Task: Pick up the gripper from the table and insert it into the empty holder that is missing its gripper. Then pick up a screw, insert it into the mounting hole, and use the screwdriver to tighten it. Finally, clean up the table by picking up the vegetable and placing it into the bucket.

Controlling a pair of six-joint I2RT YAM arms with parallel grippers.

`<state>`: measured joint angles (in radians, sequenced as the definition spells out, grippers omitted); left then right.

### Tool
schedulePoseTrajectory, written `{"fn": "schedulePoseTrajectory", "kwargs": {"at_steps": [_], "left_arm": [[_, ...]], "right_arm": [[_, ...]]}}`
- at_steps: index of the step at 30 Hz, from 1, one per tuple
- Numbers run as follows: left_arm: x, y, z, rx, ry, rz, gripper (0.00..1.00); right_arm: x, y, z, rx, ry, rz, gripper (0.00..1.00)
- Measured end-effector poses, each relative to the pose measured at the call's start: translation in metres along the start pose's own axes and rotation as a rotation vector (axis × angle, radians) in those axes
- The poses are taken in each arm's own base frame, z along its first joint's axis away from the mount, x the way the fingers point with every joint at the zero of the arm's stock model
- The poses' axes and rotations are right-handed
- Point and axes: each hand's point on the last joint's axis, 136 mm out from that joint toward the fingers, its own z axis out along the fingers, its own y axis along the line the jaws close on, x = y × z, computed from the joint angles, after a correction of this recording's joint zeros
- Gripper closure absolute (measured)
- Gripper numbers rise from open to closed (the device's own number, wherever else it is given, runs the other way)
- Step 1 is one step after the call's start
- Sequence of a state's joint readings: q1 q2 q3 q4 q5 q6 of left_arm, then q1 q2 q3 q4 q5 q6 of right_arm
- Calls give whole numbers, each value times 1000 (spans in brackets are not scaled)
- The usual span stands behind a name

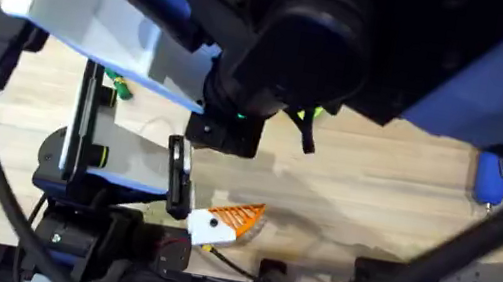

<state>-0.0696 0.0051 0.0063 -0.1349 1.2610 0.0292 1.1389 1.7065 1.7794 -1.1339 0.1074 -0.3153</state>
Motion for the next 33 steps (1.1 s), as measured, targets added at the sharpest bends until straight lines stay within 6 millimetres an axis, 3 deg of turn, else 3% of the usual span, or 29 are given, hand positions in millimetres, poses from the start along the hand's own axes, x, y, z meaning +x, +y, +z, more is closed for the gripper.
{"fn": "schedulePoseTrajectory", "kwargs": {"at_steps": [13, 22, 31, 32, 33], "left_arm": [[0, 0, 0, 0, 0, 0, 8], [0, 0, 0, 0, 0, -6, 8], [0, 0, 0, 0, 0, -7, 8], [0, 0, 0, 0, 0, -7, 8], [0, 0, 0, 0, 0, -6, 8]], "right_arm": [[2, 1, 0, -2, 9, -1, 993], [3, 2, 14, -15, 39, -3, 993], [2, 6, 15, -36, 37, -3, 993], [2, 6, 15, -37, 37, -1, 961], [2, 6, 15, -38, 36, -2, 832]]}}
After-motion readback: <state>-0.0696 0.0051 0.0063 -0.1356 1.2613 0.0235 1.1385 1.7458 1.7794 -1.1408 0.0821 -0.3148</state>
